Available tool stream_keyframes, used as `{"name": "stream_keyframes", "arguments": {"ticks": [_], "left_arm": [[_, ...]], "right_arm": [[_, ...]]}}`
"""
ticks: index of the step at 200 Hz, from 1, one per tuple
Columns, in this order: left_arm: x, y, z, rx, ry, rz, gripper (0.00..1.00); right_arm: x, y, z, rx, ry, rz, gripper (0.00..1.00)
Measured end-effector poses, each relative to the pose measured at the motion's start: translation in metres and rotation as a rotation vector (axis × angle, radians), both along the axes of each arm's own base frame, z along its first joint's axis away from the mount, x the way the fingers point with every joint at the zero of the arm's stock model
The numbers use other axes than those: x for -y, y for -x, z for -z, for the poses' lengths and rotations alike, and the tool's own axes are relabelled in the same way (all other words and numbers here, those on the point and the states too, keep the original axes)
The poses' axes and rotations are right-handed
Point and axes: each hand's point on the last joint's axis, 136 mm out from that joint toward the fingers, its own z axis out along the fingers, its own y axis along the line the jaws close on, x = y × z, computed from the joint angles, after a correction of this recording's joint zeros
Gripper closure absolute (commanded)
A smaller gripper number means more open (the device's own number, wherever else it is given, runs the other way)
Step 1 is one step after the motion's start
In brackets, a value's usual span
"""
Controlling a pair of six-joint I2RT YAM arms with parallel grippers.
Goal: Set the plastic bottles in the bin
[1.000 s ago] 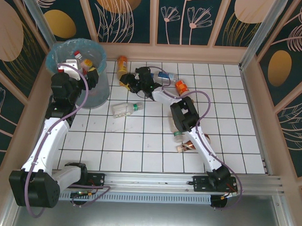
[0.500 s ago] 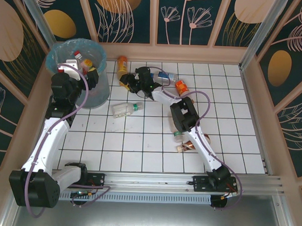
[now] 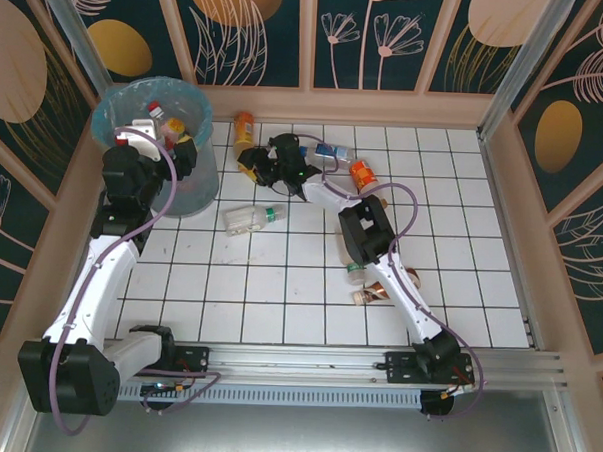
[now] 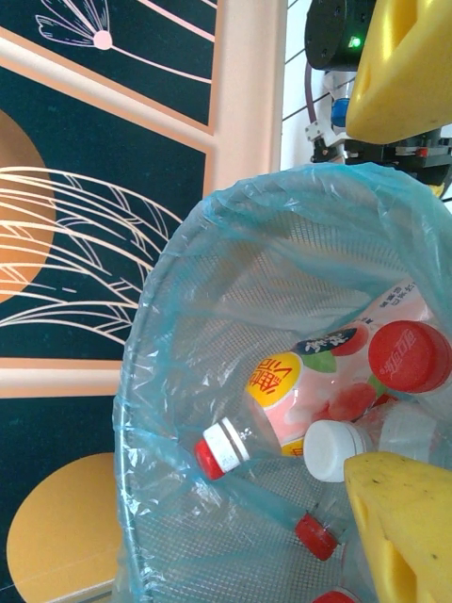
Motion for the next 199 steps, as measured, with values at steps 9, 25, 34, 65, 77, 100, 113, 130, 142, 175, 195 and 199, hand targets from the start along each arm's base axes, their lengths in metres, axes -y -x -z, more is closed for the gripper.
{"name": "stream_keyframes", "arguments": {"ticks": [9, 25, 34, 65, 77, 100, 113, 130, 142, 175, 195, 199], "left_arm": [[0.000, 0.000, 0.000, 0.000, 0.000, 0.000, 0.15], [0.000, 0.000, 0.000, 0.000, 0.000, 0.000, 0.15], [0.000, 0.000, 0.000, 0.000, 0.000, 0.000, 0.15], [0.000, 0.000, 0.000, 0.000, 0.000, 0.000, 0.15], [0.000, 0.000, 0.000, 0.000, 0.000, -0.001, 0.15], [0.000, 0.000, 0.000, 0.000, 0.000, -0.001, 0.15], [0.000, 0.000, 0.000, -0.001, 0.000, -0.001, 0.15], [0.000, 0.000, 0.000, 0.000, -0.001, -0.001, 0.15], [-0.001, 0.000, 0.000, 0.000, -0.001, -0.003, 0.15], [-0.004, 0.000, 0.000, 0.002, -0.025, -0.020, 0.15], [-0.007, 0.001, 0.001, 0.020, -0.064, -0.028, 0.15], [-0.007, 0.002, 0.001, 0.023, -0.071, -0.029, 0.15]], "right_arm": [[0.000, 0.000, 0.000, -0.004, -0.005, -0.001, 0.50], [0.000, 0.000, 0.001, -0.012, -0.009, -0.001, 0.53], [0.000, 0.000, 0.002, -0.017, -0.010, 0.000, 0.56], [-0.001, 0.003, 0.005, -0.031, -0.014, -0.012, 0.65], [-0.002, 0.004, 0.006, -0.036, -0.016, -0.018, 0.68], [-0.003, 0.007, 0.010, -0.030, -0.019, -0.027, 0.73], [-0.002, 0.008, 0.010, -0.016, -0.029, -0.028, 0.75], [0.001, 0.013, 0.009, -0.020, -0.024, -0.029, 0.78], [0.004, 0.017, 0.008, -0.023, -0.015, -0.033, 0.78], [0.017, 0.034, 0.004, -0.037, 0.018, -0.061, 0.80], [0.032, 0.052, -0.002, -0.055, 0.041, -0.085, 0.82], [0.035, 0.056, -0.003, -0.058, 0.044, -0.091, 0.83]]}}
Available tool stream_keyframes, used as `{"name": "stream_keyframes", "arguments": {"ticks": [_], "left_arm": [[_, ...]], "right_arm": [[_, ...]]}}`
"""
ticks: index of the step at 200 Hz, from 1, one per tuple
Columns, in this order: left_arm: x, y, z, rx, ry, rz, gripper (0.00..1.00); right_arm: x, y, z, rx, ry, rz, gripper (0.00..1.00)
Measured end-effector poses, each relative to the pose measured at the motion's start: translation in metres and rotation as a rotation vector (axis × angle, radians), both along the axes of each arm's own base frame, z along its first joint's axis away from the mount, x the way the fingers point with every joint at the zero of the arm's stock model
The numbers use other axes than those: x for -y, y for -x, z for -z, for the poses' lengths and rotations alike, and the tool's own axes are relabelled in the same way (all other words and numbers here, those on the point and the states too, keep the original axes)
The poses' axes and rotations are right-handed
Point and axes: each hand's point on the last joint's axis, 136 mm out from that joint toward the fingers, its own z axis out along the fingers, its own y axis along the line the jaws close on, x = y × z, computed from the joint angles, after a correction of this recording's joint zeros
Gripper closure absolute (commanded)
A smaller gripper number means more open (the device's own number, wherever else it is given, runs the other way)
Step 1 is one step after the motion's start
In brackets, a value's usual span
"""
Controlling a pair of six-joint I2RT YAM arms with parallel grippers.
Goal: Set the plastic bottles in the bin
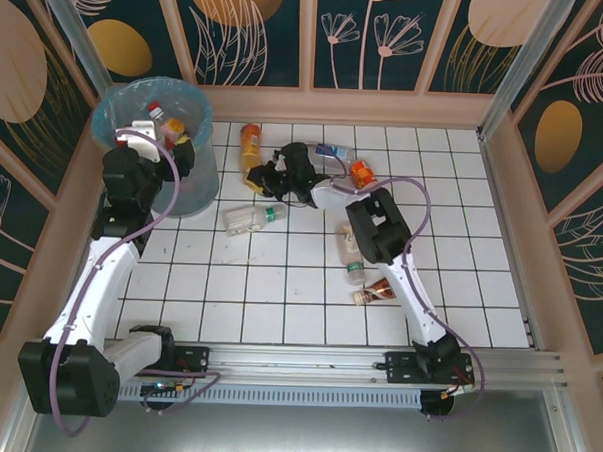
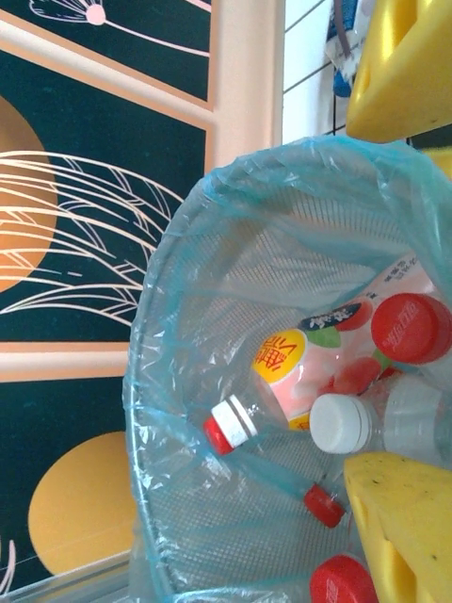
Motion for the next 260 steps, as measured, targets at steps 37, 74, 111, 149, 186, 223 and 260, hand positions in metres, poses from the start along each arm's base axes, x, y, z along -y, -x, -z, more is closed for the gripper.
{"name": "stream_keyframes", "arguments": {"ticks": [37, 74, 111, 149, 186, 223, 260], "left_arm": [[0.006, 0.009, -0.011, 0.060, -0.133, 0.039, 0.16], [0.051, 0.036, -0.045, 0.237, -0.387, 0.212, 0.13], [0.097, 0.062, -0.047, 0.383, -0.707, 0.413, 0.12], [0.134, 0.078, -0.026, 0.491, -0.979, 0.577, 0.06], [0.178, 0.092, -0.008, 0.591, -1.157, 0.711, 0.05], [0.203, 0.091, 0.018, 0.617, -1.282, 0.758, 0.05], [0.204, 0.080, 0.020, 0.636, -1.368, 0.717, 0.08]], "right_arm": [[0.041, 0.031, -0.041, -0.002, -0.018, -0.027, 0.88], [0.083, 0.055, -0.104, 0.063, -0.066, -0.051, 0.91], [0.106, 0.093, -0.151, 0.109, -0.077, -0.146, 0.91], [0.124, 0.148, -0.186, 0.094, -0.105, -0.268, 0.91], [0.137, 0.190, -0.217, 0.054, -0.149, -0.363, 0.91], [0.147, 0.220, -0.223, -0.023, -0.171, -0.418, 0.93], [0.153, 0.237, -0.218, -0.103, -0.160, -0.436, 0.94]]}}
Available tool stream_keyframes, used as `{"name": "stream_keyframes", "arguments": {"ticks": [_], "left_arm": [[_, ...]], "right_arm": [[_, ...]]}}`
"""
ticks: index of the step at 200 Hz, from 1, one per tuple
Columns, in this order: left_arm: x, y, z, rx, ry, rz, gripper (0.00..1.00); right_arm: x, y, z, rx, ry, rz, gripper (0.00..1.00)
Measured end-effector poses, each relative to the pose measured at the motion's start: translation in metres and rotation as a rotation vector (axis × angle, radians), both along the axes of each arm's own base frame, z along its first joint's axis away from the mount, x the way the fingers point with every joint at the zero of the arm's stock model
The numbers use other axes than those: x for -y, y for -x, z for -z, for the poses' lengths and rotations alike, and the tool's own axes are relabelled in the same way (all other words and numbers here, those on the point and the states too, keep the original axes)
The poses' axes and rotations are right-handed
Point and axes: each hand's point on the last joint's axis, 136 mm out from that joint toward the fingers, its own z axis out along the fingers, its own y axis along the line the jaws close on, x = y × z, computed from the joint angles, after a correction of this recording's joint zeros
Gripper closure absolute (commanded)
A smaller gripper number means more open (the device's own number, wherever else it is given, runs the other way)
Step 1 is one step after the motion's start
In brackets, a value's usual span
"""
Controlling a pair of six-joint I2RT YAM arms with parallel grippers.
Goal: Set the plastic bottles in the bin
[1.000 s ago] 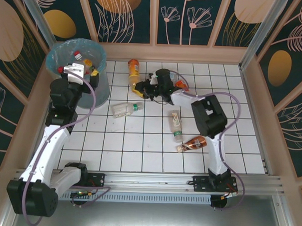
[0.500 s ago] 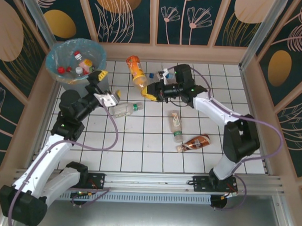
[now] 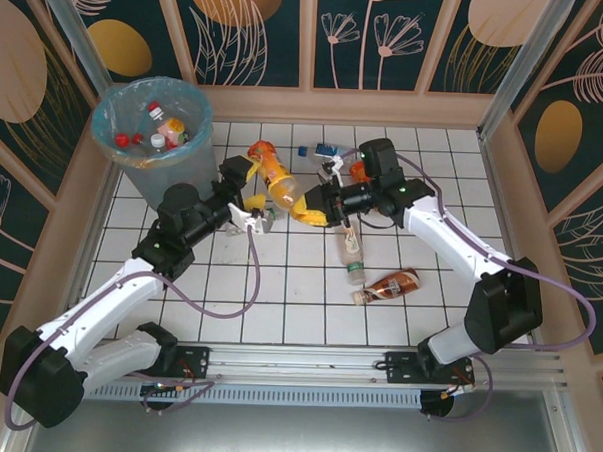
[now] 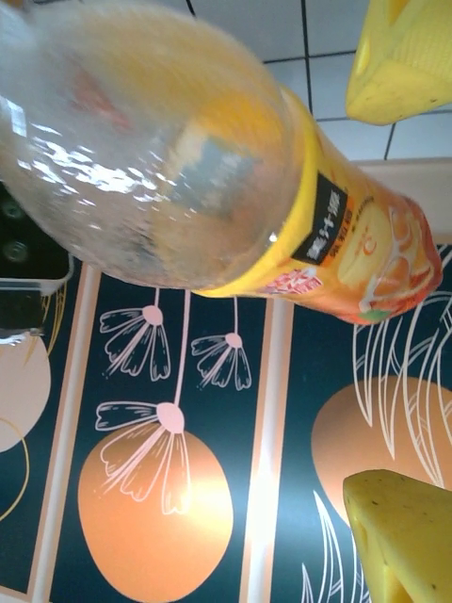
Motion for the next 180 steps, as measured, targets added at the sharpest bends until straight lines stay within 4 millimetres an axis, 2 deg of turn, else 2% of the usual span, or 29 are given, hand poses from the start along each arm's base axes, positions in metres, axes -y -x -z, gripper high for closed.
{"name": "stream_keyframes", "arguments": {"ticks": [27, 60, 74, 109, 116, 128, 142, 148, 163, 180], "left_arm": [[0.003, -0.003, 0.002, 0.036, -0.034, 0.003, 0.10], [0.015, 0.005, 0.013, 0.040, -0.068, 0.043, 0.14], [0.019, 0.008, 0.015, 0.045, -0.080, 0.057, 0.21], [0.021, 0.009, 0.016, 0.068, -0.106, 0.064, 0.44], [0.021, 0.009, 0.016, 0.068, -0.106, 0.065, 0.49], [0.021, 0.009, 0.015, 0.065, -0.099, 0.065, 0.55], [0.021, 0.011, 0.015, 0.042, -0.079, 0.065, 0.57], [0.021, 0.011, 0.014, 0.021, -0.062, 0.062, 0.57], [0.020, 0.011, 0.003, -0.021, -0.002, 0.054, 0.55], [0.019, 0.007, -0.028, -0.069, 0.118, 0.029, 0.55]], "right_arm": [[-0.001, 0.014, -0.006, 0.003, -0.006, -0.027, 0.94], [-0.007, 0.037, -0.017, 0.013, -0.026, -0.085, 0.94], [-0.008, 0.042, -0.019, 0.015, -0.032, -0.101, 0.94], [-0.010, 0.048, -0.019, 0.002, -0.028, -0.115, 0.91], [-0.010, 0.048, -0.019, 0.002, -0.027, -0.114, 0.82], [-0.009, 0.048, -0.019, 0.001, -0.025, -0.109, 0.57], [-0.006, 0.045, -0.020, 0.003, -0.021, -0.095, 0.35], [-0.004, 0.041, -0.022, 0.011, -0.022, -0.082, 0.29], [0.004, 0.026, -0.029, 0.036, -0.026, -0.029, 0.24], [0.018, 0.002, -0.049, 0.095, -0.046, 0.049, 0.20]]}}
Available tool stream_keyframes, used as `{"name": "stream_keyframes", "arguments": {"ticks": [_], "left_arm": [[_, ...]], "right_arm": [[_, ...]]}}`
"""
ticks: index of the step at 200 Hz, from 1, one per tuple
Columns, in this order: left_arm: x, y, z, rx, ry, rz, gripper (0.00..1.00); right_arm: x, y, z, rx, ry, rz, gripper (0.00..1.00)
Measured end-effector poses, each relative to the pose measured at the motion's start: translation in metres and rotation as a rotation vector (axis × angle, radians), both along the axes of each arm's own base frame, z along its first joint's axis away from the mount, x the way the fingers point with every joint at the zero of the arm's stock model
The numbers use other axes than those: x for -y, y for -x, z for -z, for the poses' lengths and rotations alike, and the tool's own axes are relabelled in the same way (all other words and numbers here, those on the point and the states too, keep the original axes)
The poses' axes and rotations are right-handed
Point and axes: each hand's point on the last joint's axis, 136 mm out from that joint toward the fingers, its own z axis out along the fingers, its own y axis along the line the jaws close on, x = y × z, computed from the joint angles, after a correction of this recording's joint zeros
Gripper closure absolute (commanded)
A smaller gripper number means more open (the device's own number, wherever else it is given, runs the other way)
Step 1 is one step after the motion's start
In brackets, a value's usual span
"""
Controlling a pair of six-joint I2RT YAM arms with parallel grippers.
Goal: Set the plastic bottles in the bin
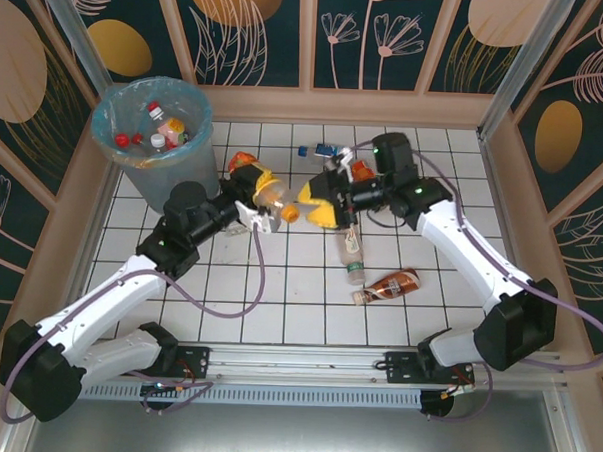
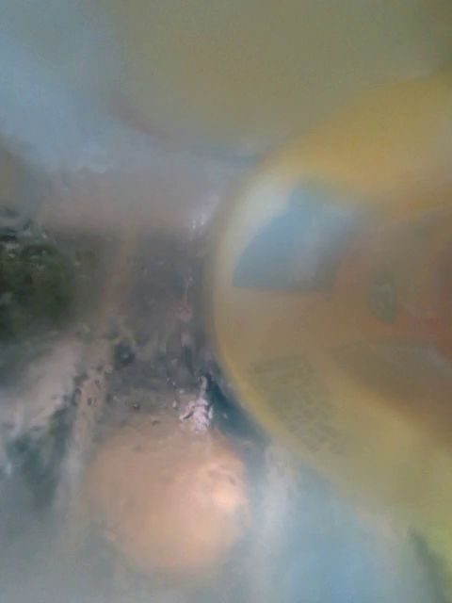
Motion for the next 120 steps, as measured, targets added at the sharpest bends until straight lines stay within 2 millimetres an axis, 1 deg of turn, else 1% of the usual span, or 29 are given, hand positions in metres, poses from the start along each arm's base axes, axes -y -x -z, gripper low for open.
{"name": "stream_keyframes", "arguments": {"ticks": [20, 34, 43, 58, 71, 78, 84, 97, 109, 120], "left_arm": [[-0.007, -0.004, -0.053, -0.025, 0.176, -0.046, 0.54], [-0.017, -0.007, -0.090, -0.037, 0.311, -0.091, 0.54], [-0.025, -0.009, -0.110, -0.046, 0.387, -0.119, 0.54], [-0.042, -0.018, -0.145, -0.067, 0.522, -0.172, 0.52], [-0.069, -0.031, -0.173, -0.080, 0.647, -0.237, 0.51], [-0.084, -0.039, -0.183, -0.087, 0.703, -0.277, 0.49], [-0.102, -0.047, -0.191, -0.096, 0.758, -0.325, 0.48], [-0.137, -0.065, -0.201, -0.123, 0.859, -0.416, 0.46], [-0.169, -0.082, -0.201, -0.157, 0.942, -0.499, 0.45], [-0.198, -0.098, -0.195, -0.191, 1.008, -0.578, 0.44]], "right_arm": [[0.017, -0.026, -0.030, 0.094, -0.028, 0.093, 0.17], [0.025, -0.037, -0.051, 0.173, -0.045, 0.142, 0.16], [0.027, -0.042, -0.062, 0.223, -0.055, 0.168, 0.16], [0.028, -0.048, -0.074, 0.279, -0.065, 0.197, 0.16], [0.028, -0.054, -0.078, 0.311, -0.070, 0.223, 0.16], [0.027, -0.058, -0.078, 0.321, -0.072, 0.236, 0.16], [0.026, -0.063, -0.078, 0.328, -0.076, 0.245, 0.16], [0.025, -0.071, -0.075, 0.334, -0.083, 0.261, 0.16], [0.022, -0.078, -0.068, 0.328, -0.083, 0.272, 0.17], [0.021, -0.084, -0.059, 0.310, -0.075, 0.282, 0.16]]}}
